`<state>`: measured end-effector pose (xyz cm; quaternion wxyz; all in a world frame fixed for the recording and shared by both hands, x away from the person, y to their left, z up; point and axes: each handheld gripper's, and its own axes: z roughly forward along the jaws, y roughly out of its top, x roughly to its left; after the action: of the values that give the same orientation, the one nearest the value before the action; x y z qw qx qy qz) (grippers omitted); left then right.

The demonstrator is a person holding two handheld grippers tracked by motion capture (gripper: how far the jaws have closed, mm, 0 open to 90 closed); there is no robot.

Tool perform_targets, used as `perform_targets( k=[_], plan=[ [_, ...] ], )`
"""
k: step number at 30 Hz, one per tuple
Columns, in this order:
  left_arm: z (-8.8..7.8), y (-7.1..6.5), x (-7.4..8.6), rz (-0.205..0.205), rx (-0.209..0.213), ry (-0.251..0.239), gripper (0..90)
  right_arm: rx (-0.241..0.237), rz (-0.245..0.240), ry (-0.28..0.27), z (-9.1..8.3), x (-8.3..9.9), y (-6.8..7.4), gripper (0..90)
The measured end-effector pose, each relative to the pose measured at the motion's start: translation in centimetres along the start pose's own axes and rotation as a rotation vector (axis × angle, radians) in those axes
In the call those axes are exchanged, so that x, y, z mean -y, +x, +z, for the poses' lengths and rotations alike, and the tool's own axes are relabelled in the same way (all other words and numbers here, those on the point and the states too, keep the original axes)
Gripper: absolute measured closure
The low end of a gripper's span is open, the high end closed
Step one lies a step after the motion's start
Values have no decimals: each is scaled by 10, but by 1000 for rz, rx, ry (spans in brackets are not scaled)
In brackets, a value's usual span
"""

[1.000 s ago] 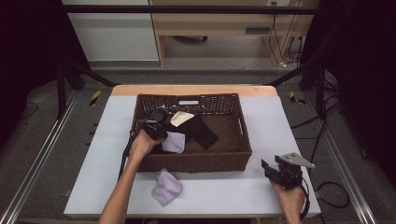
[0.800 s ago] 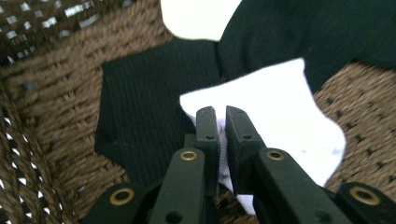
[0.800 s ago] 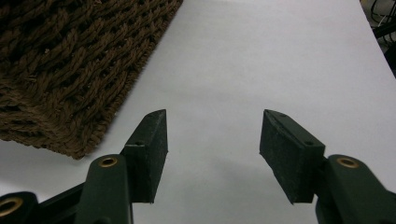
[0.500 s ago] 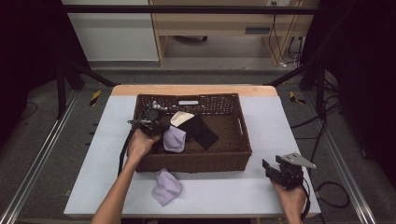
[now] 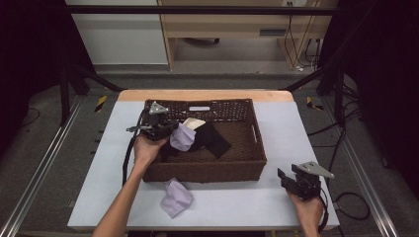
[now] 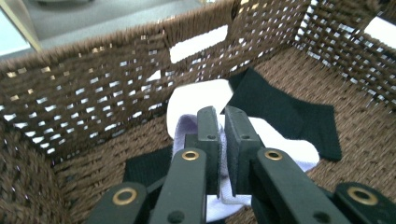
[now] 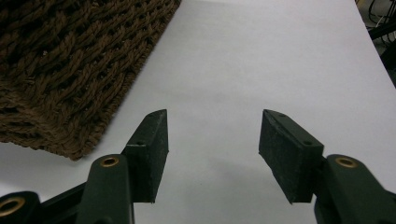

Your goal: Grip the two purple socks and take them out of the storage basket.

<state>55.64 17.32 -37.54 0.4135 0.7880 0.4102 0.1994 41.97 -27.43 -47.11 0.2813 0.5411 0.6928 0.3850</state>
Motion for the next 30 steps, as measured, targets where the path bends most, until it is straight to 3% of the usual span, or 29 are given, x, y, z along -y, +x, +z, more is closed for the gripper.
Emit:
perform_targets(
  k=[8, 16, 30],
  plan=[
    [-18, -9, -5, 9, 20, -103, 845, 1, -1, -1, 0, 0, 0, 427],
    [-40, -15, -9, 25, 23, -174, 845, 6, 6, -4, 0, -1, 0, 427],
    [-97, -38, -17, 103, 48, -279, 843, 11, 8, -8, -1, -1, -1, 428]
  ],
)
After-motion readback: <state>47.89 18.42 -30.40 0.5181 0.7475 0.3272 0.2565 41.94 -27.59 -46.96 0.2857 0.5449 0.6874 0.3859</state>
